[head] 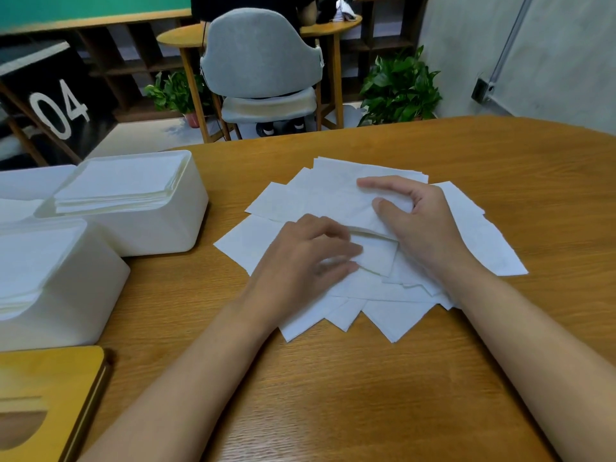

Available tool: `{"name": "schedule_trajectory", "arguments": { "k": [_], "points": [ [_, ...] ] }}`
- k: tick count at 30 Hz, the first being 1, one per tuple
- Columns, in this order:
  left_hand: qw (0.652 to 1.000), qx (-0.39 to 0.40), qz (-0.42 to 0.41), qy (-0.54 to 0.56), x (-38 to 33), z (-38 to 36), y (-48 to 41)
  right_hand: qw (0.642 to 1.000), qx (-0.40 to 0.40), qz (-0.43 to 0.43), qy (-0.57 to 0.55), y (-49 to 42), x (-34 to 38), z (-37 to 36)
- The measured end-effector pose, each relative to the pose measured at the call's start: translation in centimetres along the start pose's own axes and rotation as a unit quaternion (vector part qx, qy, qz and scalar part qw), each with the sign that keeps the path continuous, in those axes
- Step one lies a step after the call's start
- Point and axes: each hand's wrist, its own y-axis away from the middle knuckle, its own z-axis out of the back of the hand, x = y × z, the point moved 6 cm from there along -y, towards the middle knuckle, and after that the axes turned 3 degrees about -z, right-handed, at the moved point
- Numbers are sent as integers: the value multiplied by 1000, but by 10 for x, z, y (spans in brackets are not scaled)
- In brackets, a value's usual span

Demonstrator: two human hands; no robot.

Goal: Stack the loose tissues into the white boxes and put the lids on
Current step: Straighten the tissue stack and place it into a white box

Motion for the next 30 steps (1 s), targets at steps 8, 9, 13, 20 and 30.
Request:
{"name": "schedule_trajectory", "arguments": {
  "k": [8, 9, 13, 20, 30],
  "points": [
    [994, -108, 11, 22, -1, 25, 2, 998, 46, 32, 7, 4, 10, -5],
    [991, -126, 17, 33, -1, 29, 2, 997, 61, 44, 8, 6, 13, -7],
    [983, -168, 30, 60, 3, 40, 1, 991, 108, 67, 28, 15, 17, -18],
    [958, -172, 162, 161, 21, 52, 4, 998, 49, -1, -27, 8, 9, -8],
    [935, -168, 214, 228, 25, 55, 4, 989, 143, 45, 15, 17, 21, -24]
  ]
}}
